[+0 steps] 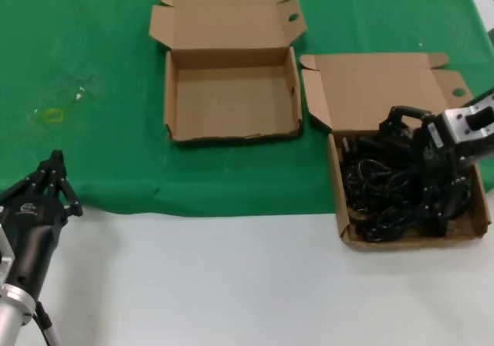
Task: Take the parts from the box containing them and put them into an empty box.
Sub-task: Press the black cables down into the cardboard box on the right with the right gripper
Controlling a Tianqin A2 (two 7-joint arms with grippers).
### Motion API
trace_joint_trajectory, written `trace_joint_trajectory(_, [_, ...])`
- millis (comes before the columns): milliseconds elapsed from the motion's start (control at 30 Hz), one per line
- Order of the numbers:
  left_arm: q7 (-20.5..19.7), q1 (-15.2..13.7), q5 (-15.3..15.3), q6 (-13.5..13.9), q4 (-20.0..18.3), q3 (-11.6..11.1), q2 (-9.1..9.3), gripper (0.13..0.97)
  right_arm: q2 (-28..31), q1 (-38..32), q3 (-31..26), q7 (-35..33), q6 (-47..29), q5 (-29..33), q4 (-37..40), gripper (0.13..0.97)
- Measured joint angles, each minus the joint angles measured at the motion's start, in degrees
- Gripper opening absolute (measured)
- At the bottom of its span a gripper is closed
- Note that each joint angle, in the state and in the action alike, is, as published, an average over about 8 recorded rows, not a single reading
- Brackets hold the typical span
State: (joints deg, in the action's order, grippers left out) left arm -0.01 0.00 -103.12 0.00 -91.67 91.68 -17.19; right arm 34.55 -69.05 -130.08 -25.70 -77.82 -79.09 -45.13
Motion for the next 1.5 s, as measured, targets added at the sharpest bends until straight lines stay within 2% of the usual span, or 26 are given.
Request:
trace_joint_trajectory(400, [0.0, 0.0, 0.0, 0.0, 0.0, 0.0, 0.00, 0.144, -5.0, -2.6, -0.4, -5.9, 0.9, 2.6, 10.4, 0.963])
trace_joint_trajectory(667, [0.0, 0.0, 0.0, 0.0, 0.0, 0.0, 0.00, 0.144, -6.2, -3.5, -0.1, -6.3, 0.8, 3.4, 12.6, 0.905])
trace_joint_trajectory(800, [0.0, 0.0, 0.0, 0.0, 0.0, 0.0, 0.00, 0.144, -6.5, -3.6, 0.1, -6.1, 0.7, 3.7, 12.9, 0.905])
trace_joint_trajectory(1100, [0.0, 0.0, 0.0, 0.0, 0.0, 0.0, 0.00, 0.144, -7.1, -4.0, 0.2, -6.6, 0.5, 4.4, 14.1, 0.775])
trace_joint_trajectory(1500, [0.0, 0.0, 0.0, 0.0, 0.0, 0.0, 0.00, 0.144, -7.1, -3.4, 0.3, -6.0, 0.1, 5.0, 12.8, 0.498])
